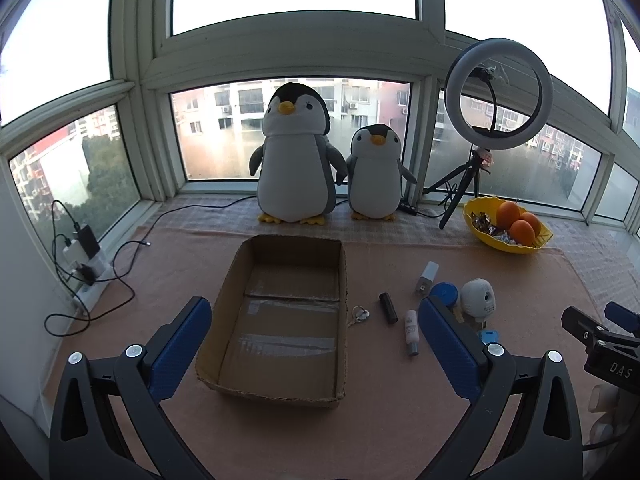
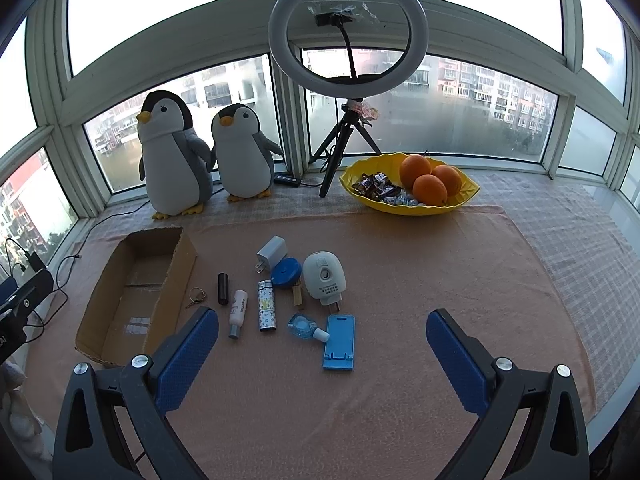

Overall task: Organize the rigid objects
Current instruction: 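Move the right tool toward the small items beside the box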

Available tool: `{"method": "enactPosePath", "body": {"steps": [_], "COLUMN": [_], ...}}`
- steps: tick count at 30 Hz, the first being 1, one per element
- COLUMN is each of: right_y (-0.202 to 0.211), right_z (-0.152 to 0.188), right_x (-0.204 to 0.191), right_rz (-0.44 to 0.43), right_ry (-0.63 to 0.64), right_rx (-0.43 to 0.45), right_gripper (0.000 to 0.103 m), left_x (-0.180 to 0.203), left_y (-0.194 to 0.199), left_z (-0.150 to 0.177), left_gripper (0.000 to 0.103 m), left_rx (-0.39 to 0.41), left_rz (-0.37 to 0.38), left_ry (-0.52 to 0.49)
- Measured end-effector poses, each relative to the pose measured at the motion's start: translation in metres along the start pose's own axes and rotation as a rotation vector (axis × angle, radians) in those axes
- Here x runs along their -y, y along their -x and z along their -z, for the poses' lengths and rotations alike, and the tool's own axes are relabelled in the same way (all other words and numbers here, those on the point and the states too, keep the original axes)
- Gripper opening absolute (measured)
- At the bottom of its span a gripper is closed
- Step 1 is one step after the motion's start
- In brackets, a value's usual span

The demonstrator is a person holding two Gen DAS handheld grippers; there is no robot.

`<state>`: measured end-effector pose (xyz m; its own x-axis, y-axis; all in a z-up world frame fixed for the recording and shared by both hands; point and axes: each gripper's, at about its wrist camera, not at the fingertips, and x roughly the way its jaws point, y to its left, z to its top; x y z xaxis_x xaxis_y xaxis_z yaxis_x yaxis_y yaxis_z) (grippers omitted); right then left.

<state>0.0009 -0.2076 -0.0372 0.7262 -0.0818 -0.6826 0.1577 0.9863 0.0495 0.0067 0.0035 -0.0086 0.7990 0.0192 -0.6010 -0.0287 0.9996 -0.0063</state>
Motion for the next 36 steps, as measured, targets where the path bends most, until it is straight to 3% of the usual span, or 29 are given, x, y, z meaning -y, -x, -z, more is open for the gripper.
{"method": "enactPosePath", "body": {"steps": [10, 22, 30, 36], "right_y": [-0.012, -0.028, -0.033, -0.034], "right_z": [0.001, 0.006, 0.008, 0.012], "right_x": [0.002, 0.008, 0.012, 0.017], "right_rz": [-0.005, -0.001, 0.006, 0.005], "right_ry": [-0.006, -0.007, -0.022, -0.045], "right_rx": [-0.024, -0.046, -0.035, -0.036], "right_gripper": [0.103, 0.103, 0.103, 0.103], "left_x": [-0.023, -0.099, -0.139, -0.142], "left_y": [-0.02, -0.066, -0.113, -0.143], "left_z": [0.002, 0.018, 0.045, 0.061], "left_gripper": [0.103, 0.103, 0.102, 0.102], "left_rx": [-0.039, -0.133, -0.28, -0.362], "left_rz": [-0.05, -0.219, -0.231, -0.25], "left_ry": [0.035, 0.116, 0.204, 0.19]}}
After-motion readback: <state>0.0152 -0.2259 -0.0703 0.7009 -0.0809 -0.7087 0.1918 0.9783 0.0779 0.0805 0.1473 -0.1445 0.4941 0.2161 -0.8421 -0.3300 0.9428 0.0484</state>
